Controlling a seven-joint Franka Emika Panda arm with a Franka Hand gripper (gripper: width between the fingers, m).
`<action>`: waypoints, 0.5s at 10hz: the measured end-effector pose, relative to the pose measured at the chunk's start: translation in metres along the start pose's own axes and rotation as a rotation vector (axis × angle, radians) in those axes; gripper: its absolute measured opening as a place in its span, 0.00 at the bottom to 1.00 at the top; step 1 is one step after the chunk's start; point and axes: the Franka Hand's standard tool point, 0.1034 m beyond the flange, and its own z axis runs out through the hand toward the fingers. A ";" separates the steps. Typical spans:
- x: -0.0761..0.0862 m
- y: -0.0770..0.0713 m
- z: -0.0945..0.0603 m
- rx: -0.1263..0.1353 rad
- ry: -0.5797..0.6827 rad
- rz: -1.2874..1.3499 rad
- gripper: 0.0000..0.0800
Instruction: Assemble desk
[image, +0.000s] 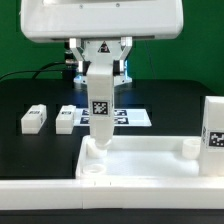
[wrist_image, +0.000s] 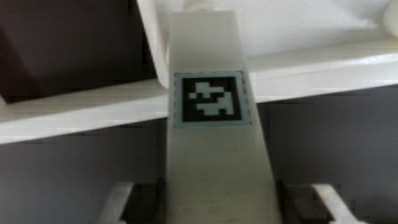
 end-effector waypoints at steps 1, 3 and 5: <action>0.000 0.002 0.000 -0.011 0.053 -0.004 0.36; -0.001 0.006 0.001 -0.037 0.154 -0.014 0.36; 0.012 0.004 -0.003 -0.026 0.148 -0.009 0.36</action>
Offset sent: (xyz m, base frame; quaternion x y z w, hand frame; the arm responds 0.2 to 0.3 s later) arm 0.0190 0.0041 0.0257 0.0392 -0.0199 0.0141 0.9989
